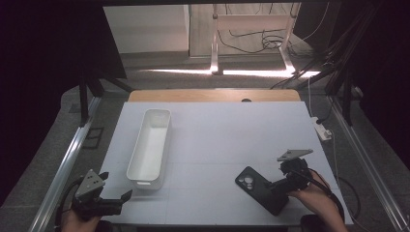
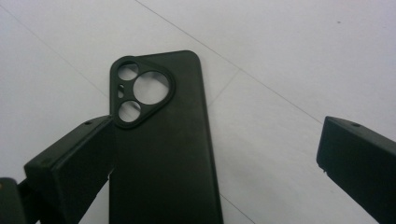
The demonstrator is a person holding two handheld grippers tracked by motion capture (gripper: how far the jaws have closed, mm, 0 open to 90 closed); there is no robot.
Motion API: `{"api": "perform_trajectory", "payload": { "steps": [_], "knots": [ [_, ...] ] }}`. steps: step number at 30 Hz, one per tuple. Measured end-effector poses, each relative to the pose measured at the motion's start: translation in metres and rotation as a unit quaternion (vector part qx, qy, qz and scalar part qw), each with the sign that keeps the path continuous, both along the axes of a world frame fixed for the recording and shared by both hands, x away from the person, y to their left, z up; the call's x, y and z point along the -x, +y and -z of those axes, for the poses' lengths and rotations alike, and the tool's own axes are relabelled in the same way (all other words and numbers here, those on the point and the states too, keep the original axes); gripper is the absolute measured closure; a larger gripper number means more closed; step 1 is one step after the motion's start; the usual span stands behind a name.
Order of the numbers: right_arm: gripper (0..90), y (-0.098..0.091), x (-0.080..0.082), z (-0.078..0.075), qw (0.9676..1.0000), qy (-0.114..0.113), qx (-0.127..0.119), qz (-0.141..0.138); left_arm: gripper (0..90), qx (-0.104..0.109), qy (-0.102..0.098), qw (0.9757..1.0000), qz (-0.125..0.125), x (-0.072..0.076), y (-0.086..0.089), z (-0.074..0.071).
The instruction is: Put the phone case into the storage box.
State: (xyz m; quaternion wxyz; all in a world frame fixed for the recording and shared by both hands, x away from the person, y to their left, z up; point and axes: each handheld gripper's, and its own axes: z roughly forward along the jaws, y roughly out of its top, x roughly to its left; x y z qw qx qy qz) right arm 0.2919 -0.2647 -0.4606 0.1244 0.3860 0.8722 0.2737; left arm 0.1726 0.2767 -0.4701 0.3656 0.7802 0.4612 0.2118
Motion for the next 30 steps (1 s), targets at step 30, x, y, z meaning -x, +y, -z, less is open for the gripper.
{"api": "perform_trajectory", "payload": {
  "steps": [30],
  "knots": [
    [0.0,0.043,-0.008,0.021,0.9989,0.034,0.014,-0.029,0.7,0.001,-0.002,1.0,0.003,0.001,0.0,0.0]
  ]
}}
